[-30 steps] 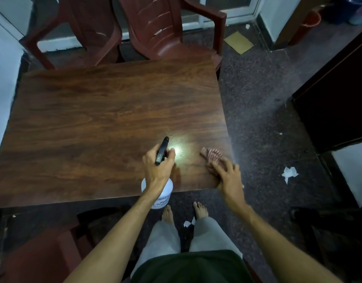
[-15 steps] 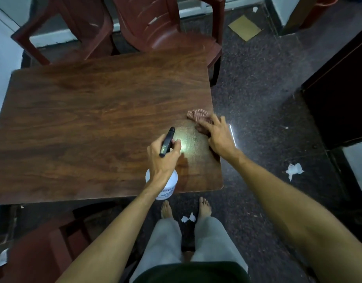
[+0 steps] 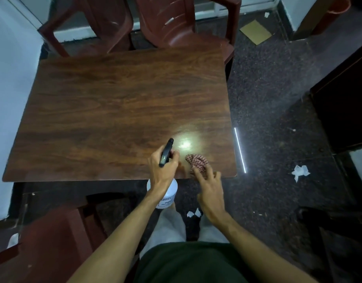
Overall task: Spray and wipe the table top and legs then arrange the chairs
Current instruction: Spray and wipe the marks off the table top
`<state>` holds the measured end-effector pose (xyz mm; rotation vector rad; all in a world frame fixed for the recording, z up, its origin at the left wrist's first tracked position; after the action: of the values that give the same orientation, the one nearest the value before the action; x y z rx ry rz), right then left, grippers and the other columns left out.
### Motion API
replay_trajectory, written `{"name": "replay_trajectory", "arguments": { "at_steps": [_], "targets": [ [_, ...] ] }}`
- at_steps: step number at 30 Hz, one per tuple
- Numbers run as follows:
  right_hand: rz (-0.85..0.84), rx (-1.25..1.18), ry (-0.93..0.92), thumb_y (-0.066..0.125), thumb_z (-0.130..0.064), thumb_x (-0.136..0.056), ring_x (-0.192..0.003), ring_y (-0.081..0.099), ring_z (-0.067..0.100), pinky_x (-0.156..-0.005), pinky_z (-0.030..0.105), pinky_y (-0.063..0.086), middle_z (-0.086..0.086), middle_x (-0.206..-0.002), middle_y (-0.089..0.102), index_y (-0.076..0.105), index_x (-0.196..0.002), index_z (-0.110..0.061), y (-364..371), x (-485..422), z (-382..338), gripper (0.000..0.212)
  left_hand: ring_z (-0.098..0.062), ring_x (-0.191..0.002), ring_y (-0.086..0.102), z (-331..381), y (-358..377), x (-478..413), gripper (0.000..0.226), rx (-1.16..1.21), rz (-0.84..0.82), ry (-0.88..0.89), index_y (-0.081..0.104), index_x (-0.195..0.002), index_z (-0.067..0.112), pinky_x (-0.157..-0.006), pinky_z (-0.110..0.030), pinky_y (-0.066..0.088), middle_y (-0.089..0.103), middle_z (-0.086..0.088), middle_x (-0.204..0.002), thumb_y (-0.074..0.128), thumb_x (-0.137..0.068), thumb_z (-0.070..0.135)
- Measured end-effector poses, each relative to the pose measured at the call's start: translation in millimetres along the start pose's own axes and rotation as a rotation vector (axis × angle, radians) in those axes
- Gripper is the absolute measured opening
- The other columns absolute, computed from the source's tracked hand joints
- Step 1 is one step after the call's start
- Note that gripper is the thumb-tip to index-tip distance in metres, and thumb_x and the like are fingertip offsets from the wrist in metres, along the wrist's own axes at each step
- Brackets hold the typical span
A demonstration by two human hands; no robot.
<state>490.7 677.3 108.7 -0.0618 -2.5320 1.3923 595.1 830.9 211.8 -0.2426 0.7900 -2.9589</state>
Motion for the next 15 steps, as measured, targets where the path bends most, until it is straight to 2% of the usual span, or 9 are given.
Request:
{"name": "replay_trajectory", "arguments": {
  "at_steps": [4,6,8,10,12,13,15],
  "targets": [
    [0.053,0.010,0.111,0.066,0.013,-0.062,-0.099,0.034,0.021,-0.069,0.032,0.051,0.009,-0.143,0.040,0.049,-0.145,-0.025,-2,-11,-6,0.093,-0.005,-0.048,0.051,-20,-46,-17,0.021,0.058,0.055,-0.028,0.062,-0.071,0.000,-0.049,-0.011,0.038,0.056,0.000,-0.054,0.072,-0.089,0.003],
    [0.074,0.017,0.144,0.063,0.014,-0.064,-0.099,0.036,0.024,-0.071,0.037,0.052,0.013,-0.143,0.039,0.049,-0.145,-0.022,4,-16,-21,0.090,-0.005,-0.049,0.052,-35,-72,-28,0.020,0.080,0.098,-0.061,0.064,-0.072,0.001,-0.049,-0.011,0.039,0.059,-0.005,-0.056,0.072,-0.090,0.004],
    [0.038,0.036,0.071,0.063,0.013,-0.063,-0.099,0.037,0.026,-0.075,0.043,0.052,0.015,-0.143,0.038,0.046,-0.147,-0.021,27,-33,-68,0.092,-0.003,-0.049,0.054,-53,-102,-40,0.021,0.105,0.137,-0.092,0.064,-0.072,0.002,-0.050,-0.010,0.039,0.061,-0.011,-0.057,0.073,-0.091,0.006],
    [-0.075,0.064,-0.123,0.063,0.010,-0.063,-0.102,0.037,0.026,-0.078,0.042,0.051,0.013,-0.146,0.036,0.042,-0.150,-0.025,59,-55,-134,0.095,-0.002,-0.048,0.056,-70,-130,-53,0.023,0.114,0.160,-0.107,0.063,-0.071,0.002,-0.050,-0.010,0.039,0.060,-0.009,-0.057,0.073,-0.090,0.008],
    [-0.158,0.102,-0.291,0.062,0.006,-0.070,-0.105,0.037,0.025,-0.079,0.041,0.052,0.011,-0.149,0.035,0.043,-0.149,-0.028,87,-84,-190,0.089,-0.008,-0.050,0.056,-96,-168,-70,0.024,0.095,0.211,-0.138,0.063,-0.070,0.003,-0.049,-0.012,0.038,0.061,-0.007,-0.057,0.075,-0.090,0.010],
    [-0.155,0.101,-0.301,0.063,0.003,-0.073,-0.105,0.037,0.025,-0.080,0.043,0.052,0.011,-0.146,0.038,0.044,-0.148,-0.029,87,-101,-198,0.084,-0.013,-0.052,0.056,-105,-182,-76,0.024,0.090,0.229,-0.157,0.064,-0.070,0.004,-0.048,-0.014,0.038,0.062,-0.009,-0.058,0.075,-0.090,0.012],
    [-0.092,0.088,-0.184,0.063,0.000,-0.075,-0.103,0.035,0.028,-0.083,0.049,0.051,0.013,-0.136,0.041,0.046,-0.147,-0.029,78,-137,-193,0.079,-0.023,-0.055,0.056,-121,-215,-88,0.024,0.098,0.280,-0.182,0.064,-0.071,0.005,-0.050,-0.021,0.040,0.063,-0.015,-0.061,0.075,-0.090,0.013]
  ]
}}
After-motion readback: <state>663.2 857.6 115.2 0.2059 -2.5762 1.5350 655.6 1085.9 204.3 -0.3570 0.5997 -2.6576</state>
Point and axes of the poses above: each hand's wrist, its own x-axis away from the middle knuckle, its own y-axis out of the palm, z = x × y, the point moved 10 cm from there along -x, towards the middle knuckle
